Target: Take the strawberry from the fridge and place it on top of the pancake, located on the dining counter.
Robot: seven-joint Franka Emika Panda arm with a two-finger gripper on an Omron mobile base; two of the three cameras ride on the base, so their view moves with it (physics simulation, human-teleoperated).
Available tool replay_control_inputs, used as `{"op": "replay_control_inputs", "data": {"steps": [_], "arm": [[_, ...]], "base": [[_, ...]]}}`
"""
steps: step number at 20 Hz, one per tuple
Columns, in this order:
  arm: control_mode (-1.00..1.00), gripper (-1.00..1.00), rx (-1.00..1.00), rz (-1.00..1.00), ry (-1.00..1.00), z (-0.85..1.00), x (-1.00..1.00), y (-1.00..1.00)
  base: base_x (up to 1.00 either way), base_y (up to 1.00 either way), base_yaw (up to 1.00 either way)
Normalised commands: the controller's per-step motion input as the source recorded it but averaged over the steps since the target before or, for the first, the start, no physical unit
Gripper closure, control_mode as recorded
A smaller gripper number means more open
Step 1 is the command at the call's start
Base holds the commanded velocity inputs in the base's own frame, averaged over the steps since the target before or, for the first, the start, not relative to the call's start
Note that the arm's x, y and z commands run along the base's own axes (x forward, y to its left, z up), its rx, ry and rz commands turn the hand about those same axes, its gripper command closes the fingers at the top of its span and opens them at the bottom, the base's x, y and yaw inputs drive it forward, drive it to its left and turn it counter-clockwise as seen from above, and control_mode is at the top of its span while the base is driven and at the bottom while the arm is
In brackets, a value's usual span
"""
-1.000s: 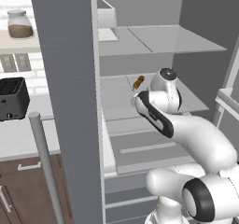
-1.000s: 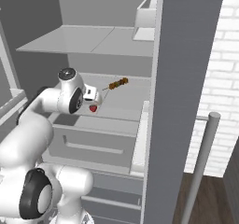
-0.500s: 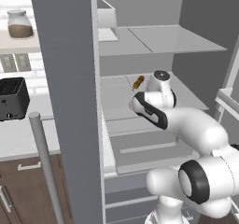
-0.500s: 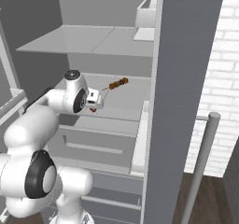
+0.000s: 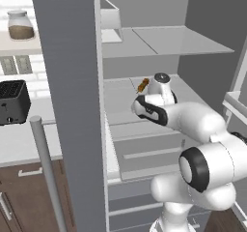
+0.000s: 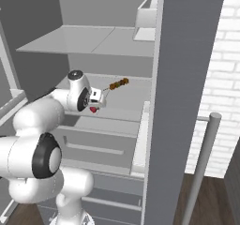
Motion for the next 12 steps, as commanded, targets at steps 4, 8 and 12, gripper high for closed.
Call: {"op": "replay_control_inputs", "data": {"steps": [4,8,12], "arm": [[-1.0,-1.0,-0.05,0.0,0.0,-0.29,0.08,-0.01],[-1.0,-1.0,-0.05,0.0,0.02,-0.22,0.23,-0.04],[-1.0,-1.0,-0.03,0.0,0.02,-0.16,0.33,0.0]], "base": [[0.0,0.0,0.0],[0.0,0.0,0.0],[0.0,0.0,0.0]]}}
